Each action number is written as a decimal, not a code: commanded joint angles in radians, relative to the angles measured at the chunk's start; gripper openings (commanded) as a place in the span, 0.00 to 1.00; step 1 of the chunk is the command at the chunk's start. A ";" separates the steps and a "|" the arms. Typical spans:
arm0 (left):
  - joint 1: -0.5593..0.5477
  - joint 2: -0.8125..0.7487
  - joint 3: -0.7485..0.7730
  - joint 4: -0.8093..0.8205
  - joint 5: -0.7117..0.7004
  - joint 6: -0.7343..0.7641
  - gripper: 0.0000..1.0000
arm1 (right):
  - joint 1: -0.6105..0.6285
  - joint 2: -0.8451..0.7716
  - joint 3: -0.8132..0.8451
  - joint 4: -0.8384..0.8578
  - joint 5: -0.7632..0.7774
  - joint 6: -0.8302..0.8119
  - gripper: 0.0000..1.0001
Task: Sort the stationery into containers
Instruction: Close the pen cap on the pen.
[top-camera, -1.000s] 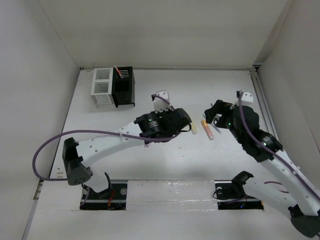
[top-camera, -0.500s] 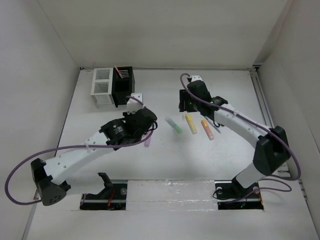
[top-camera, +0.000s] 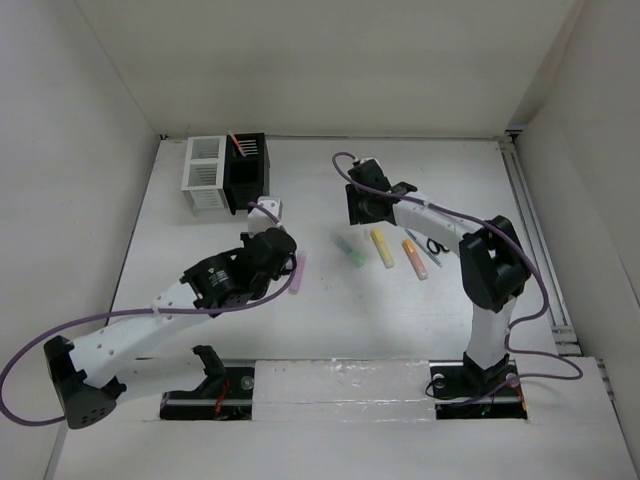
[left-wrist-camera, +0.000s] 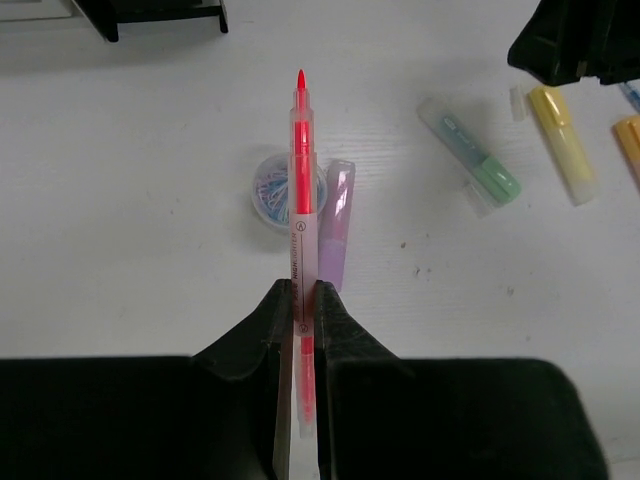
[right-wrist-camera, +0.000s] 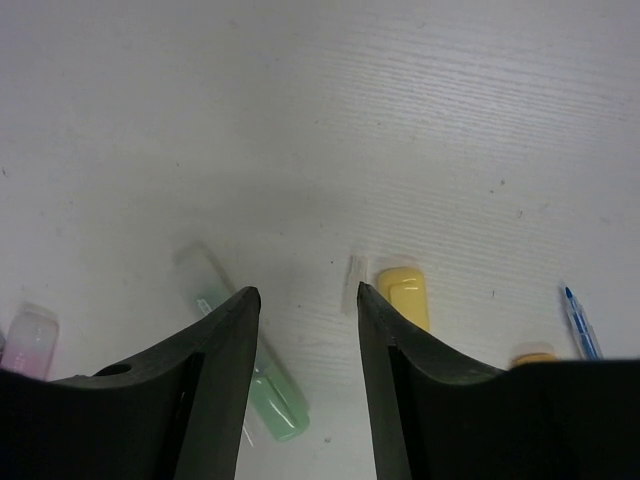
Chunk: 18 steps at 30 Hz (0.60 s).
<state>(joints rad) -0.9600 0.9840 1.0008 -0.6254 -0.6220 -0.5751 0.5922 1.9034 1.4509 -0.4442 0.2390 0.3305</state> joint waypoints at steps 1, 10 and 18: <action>0.003 0.031 -0.008 0.018 0.008 0.023 0.00 | 0.006 0.010 0.066 -0.004 0.028 -0.013 0.48; 0.003 0.031 -0.008 0.027 0.027 0.032 0.00 | -0.025 0.043 0.023 0.030 0.008 -0.013 0.48; 0.003 0.053 -0.008 0.036 0.054 0.041 0.00 | -0.035 0.052 -0.007 0.050 -0.001 -0.022 0.48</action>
<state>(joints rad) -0.9600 1.0294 0.9913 -0.6163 -0.5777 -0.5495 0.5671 1.9438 1.4517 -0.4347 0.2462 0.3241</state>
